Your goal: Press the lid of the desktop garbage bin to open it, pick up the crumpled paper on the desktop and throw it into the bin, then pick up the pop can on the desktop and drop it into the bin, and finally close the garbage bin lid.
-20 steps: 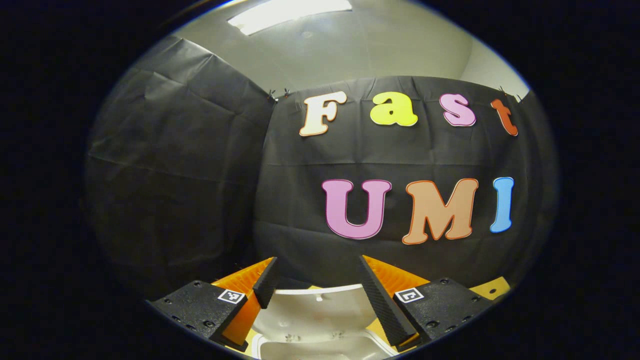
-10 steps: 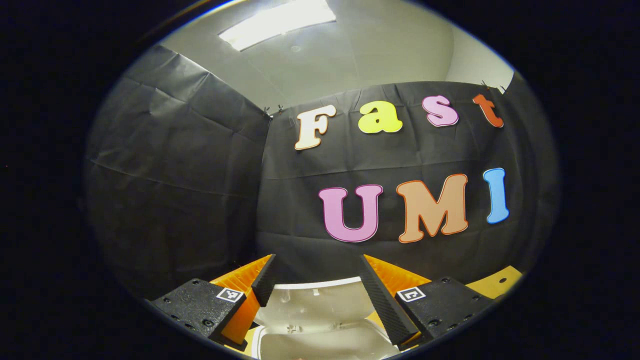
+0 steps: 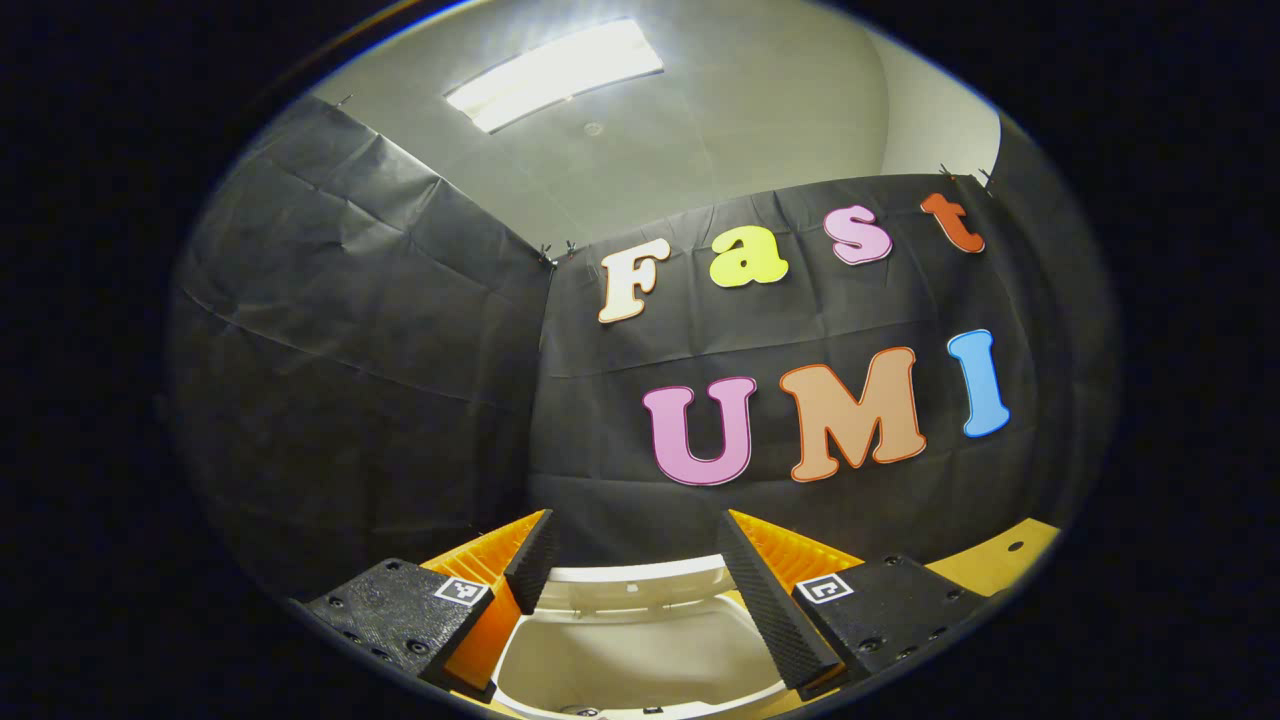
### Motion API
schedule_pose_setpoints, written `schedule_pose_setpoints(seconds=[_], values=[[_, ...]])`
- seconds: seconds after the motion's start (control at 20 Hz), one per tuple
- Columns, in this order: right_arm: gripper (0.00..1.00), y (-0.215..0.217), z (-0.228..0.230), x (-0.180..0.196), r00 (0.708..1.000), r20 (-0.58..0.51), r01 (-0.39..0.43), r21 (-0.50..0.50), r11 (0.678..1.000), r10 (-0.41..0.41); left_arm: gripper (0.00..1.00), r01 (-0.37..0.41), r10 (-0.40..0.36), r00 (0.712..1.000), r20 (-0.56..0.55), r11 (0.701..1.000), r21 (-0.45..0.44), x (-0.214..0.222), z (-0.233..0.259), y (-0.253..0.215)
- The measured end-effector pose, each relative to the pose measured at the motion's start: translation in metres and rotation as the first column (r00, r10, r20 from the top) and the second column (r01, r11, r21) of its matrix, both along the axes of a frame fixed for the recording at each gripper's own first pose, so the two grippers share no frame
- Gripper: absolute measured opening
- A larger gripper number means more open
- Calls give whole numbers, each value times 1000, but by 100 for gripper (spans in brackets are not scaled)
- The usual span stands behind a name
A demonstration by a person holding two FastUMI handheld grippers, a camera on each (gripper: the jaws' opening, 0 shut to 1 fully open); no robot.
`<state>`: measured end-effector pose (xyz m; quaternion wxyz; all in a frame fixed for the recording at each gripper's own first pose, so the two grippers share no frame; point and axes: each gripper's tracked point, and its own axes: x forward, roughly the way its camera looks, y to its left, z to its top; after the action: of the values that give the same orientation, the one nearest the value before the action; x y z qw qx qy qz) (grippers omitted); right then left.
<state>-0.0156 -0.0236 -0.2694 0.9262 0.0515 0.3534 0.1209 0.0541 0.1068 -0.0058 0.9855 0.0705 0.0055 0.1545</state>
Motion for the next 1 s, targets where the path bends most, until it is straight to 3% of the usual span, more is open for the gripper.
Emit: schedule_pose_setpoints(seconds=[0.45,0.65,0.7,0.75,0.8,1.0], values=[[99,6,-3,-8,999,-11,-37,-18,999,37,98,-54,54,998,-32,999,8,-33,-50,-7],[99,7,-6,-12,999,-22,-49,-22,999,49,99,-107,92,985,-143,989,-102,-53,-101,-2],[99,8,-7,-12,998,-25,-53,-23,998,52,100,-94,88,992,-92,993,-72,-50,-84,-4],[99,8,-8,-13,998,-29,-57,-24,998,56,95,-91,85,991,-104,994,-53,-48,-93,-5],[99,9,-9,-14,998,-33,-60,-22,998,60,96,-92,87,989,-118,995,-33,-50,-99,-5],[99,14,-7,-15,997,-42,-59,-2,998,59,95,-70,71,997,-13,997,39,-54,-93,-7]])
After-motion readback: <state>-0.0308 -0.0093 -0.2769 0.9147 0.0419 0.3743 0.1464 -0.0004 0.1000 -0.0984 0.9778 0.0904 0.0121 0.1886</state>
